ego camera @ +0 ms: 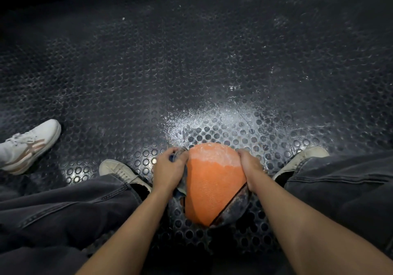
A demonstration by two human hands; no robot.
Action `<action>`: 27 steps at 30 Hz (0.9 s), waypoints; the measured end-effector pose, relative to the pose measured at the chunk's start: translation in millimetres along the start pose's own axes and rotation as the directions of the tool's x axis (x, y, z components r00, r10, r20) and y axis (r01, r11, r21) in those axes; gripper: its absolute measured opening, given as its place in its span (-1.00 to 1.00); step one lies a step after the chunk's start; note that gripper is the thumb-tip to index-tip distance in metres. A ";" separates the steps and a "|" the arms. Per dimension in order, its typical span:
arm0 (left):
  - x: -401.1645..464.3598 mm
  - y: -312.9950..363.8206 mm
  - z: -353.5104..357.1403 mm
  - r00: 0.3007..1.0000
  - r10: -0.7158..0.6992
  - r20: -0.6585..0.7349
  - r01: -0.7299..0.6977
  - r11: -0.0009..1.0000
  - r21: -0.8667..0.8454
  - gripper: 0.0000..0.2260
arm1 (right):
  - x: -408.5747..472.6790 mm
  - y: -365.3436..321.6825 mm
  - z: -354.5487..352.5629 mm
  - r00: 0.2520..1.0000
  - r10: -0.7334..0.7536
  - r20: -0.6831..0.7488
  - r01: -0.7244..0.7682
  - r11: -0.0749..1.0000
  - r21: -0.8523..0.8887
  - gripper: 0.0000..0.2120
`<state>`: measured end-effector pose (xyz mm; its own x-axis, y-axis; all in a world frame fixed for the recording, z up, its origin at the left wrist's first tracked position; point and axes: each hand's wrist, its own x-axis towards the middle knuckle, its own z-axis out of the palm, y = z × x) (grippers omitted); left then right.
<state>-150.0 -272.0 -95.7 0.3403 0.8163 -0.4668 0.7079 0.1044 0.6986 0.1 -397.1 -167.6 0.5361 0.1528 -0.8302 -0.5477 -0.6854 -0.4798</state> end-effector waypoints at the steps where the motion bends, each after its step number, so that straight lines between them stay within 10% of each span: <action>1: -2.8 1.4 1.8 1.000 0.002 -0.017 -0.002 1.000 -0.018 -0.88 | 4.4 2.3 -1.2 0.994 0.056 0.094 -0.058 0.998 0.017 -0.37; 7: 0.5 -7.1 1.8 0.999 -0.010 -0.052 0.004 0.995 -0.097 -0.87 | -7.1 -4.9 -6.0 0.966 -0.006 0.257 0.004 1.000 0.008 -0.41; 18: -2.5 -10.7 18.3 0.980 0.196 -0.022 -0.197 0.979 -0.060 -0.90 | -28.2 -20.2 -5.7 0.934 -0.285 -0.214 0.240 0.947 -0.211 -0.55; 23: -1.7 -5.5 21.5 0.946 0.321 -0.042 -0.319 0.947 0.038 -0.94 | -51.9 -31.2 12.2 0.699 -0.711 -0.084 0.588 0.637 -0.497 -0.68; 27: -2.9 3.2 6.7 0.939 0.342 -0.033 -0.343 0.937 -0.060 -0.74 | -50.7 -32.5 12.1 0.694 -0.719 -0.017 0.589 0.582 -0.560 -0.73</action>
<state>-144.6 -277.8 -95.8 0.5412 0.8209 -0.1821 0.5098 -0.1481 0.8475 -17.1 -374.0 -113.3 0.7773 0.5870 -0.2264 0.3568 -0.7077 -0.6098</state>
